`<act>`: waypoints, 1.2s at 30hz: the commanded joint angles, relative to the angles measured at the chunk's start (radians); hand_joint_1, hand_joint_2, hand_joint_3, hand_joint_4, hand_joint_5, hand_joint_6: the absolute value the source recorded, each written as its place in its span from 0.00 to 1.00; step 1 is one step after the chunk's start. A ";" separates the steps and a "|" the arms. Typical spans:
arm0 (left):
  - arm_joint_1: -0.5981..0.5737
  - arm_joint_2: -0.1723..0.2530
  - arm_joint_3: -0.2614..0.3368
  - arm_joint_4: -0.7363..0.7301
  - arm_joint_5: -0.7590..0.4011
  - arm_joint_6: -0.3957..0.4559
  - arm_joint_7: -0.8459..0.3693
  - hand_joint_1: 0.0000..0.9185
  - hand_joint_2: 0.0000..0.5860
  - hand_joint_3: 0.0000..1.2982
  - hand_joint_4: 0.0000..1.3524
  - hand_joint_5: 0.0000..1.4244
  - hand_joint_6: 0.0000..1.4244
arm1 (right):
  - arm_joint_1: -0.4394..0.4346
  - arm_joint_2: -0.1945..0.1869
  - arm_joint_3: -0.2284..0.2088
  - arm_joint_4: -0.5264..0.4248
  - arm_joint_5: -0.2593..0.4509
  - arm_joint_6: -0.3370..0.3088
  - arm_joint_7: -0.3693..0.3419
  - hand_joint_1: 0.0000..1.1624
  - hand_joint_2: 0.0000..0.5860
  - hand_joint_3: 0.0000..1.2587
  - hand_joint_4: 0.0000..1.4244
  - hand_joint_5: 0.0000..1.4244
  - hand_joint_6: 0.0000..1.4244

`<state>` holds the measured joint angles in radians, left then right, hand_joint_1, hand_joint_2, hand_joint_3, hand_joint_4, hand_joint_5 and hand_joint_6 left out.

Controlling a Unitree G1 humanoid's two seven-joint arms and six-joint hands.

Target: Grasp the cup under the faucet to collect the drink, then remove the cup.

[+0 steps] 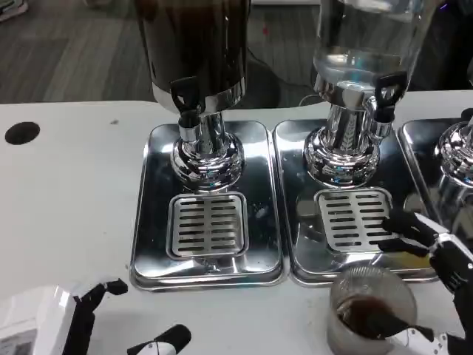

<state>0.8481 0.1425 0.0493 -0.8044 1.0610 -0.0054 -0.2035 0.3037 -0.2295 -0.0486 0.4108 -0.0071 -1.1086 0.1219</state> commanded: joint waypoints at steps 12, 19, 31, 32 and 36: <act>-0.012 0.007 -0.010 0.042 -0.064 -0.053 0.105 0.00 0.14 0.18 0.10 0.13 0.28 | 0.067 -0.191 -0.132 -0.476 0.134 0.448 0.088 0.31 0.73 0.16 0.00 0.00 0.00; -0.017 0.015 -0.025 0.082 -0.081 -0.119 0.196 0.00 0.14 0.13 0.04 0.07 0.18 | 0.056 -0.221 -0.189 -0.431 -0.327 0.599 -0.065 0.26 0.87 0.04 0.00 0.00 0.00; -0.017 0.030 -0.065 0.096 -0.021 -0.171 0.298 0.00 0.12 0.05 0.00 0.03 0.15 | 0.119 -0.124 -0.187 -0.496 -0.350 0.784 -0.138 0.23 0.76 0.00 0.00 0.00 0.00; -0.018 0.030 -0.066 0.096 -0.023 -0.171 0.300 0.00 0.12 0.05 0.00 0.03 0.15 | 0.123 -0.122 -0.188 -0.506 -0.351 0.792 -0.139 0.23 0.76 0.00 0.00 0.00 0.00; -0.014 0.028 -0.067 0.093 -0.031 -0.172 0.310 0.00 0.12 0.05 0.00 0.03 0.15 | 0.138 -0.116 -0.191 -0.537 -0.349 0.817 -0.143 0.25 0.74 0.00 0.00 0.00 0.00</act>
<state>0.8275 0.1679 -0.0154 -0.7123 1.0315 -0.1703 0.0852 0.4247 -0.3549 -0.2299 -0.0990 -0.3611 -0.3132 -0.0099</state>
